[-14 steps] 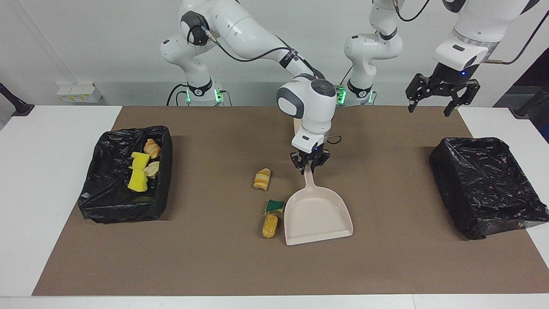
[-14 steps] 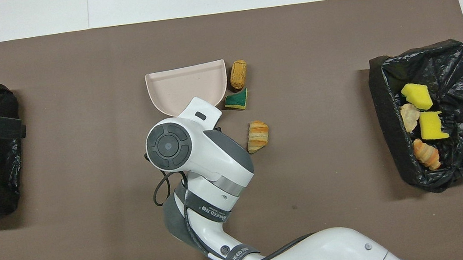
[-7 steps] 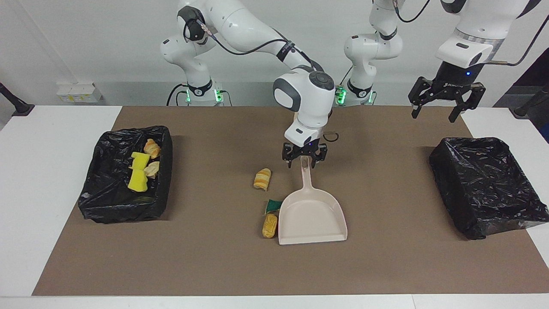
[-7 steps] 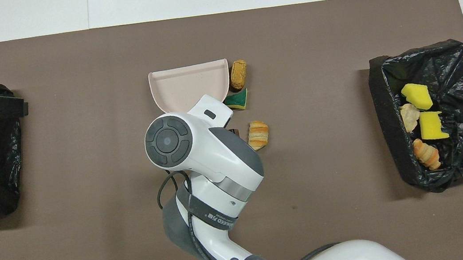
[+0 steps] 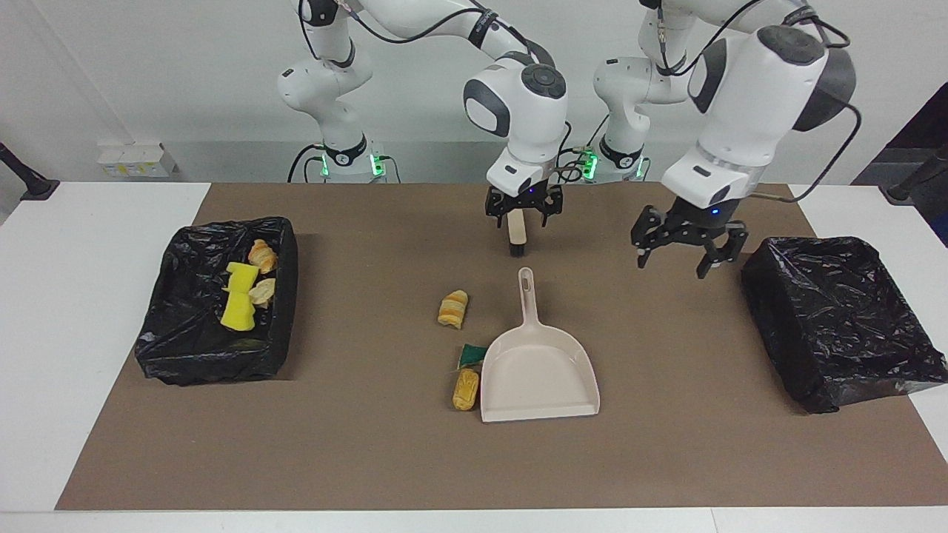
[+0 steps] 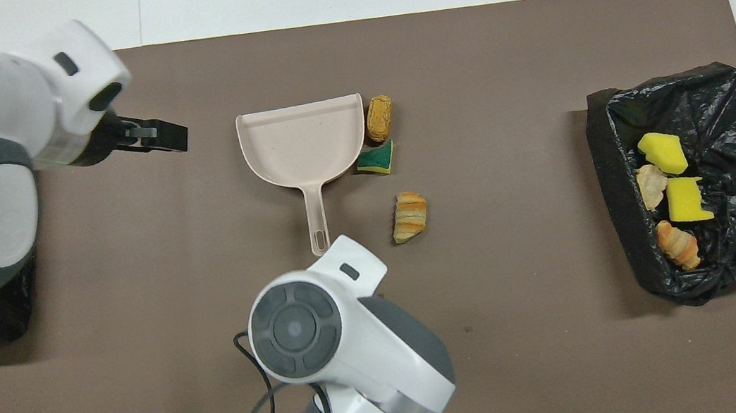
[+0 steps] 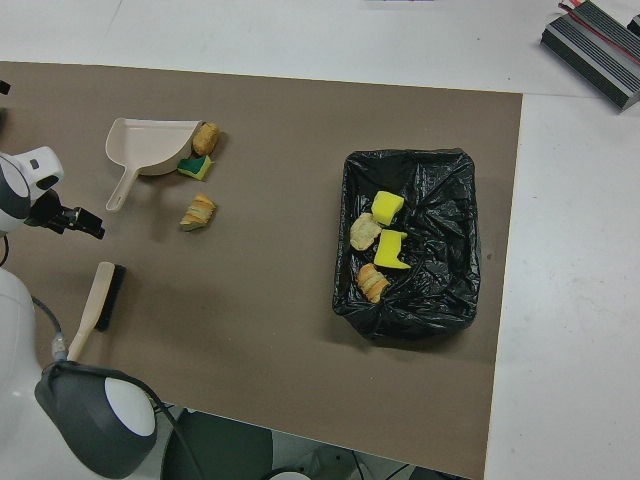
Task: Sweep and dump trash in bin
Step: 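Grasp the dustpan with the left gripper while the right gripper grasps the brush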
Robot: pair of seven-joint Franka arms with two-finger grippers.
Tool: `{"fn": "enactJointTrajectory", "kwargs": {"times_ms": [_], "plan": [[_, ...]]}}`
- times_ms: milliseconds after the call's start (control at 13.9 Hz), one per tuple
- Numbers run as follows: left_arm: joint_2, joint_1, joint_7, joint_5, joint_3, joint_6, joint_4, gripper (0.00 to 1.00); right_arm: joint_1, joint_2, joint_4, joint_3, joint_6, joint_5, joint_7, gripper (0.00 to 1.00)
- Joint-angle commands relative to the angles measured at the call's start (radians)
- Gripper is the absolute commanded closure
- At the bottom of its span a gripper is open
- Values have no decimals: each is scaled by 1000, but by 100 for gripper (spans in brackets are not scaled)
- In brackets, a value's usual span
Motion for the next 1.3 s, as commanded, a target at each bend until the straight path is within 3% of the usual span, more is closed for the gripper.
{"fn": "enactJointTrajectory", "kwargs": {"times_ms": [0, 216, 361, 505, 721, 1082, 1154, 1226], "plan": [[9, -58, -97, -4, 13, 79, -73, 0, 56, -177, -301, -1, 143, 52, 64, 0], [61, -129, -227, -3, 13, 175, -124, 0, 130, -230, -401, -1, 137, 83, 102, 0], [86, -152, -283, -3, 13, 191, -138, 0, 176, -218, -434, -1, 143, 84, 148, 0], [90, -175, -310, 2, 15, 262, -213, 0, 211, -216, -474, -1, 167, 141, 175, 2], [92, -184, -317, 10, 13, 341, -288, 0, 243, -210, -527, 1, 251, 213, 175, 12], [165, -262, -402, 10, 15, 406, -288, 0, 242, -202, -524, 1, 264, 216, 170, 60], [166, -262, -404, 10, 15, 396, -291, 2, 242, -199, -520, -1, 265, 216, 167, 77], [166, -262, -406, 10, 15, 390, -293, 10, 240, -193, -515, -1, 269, 216, 162, 96]]}}
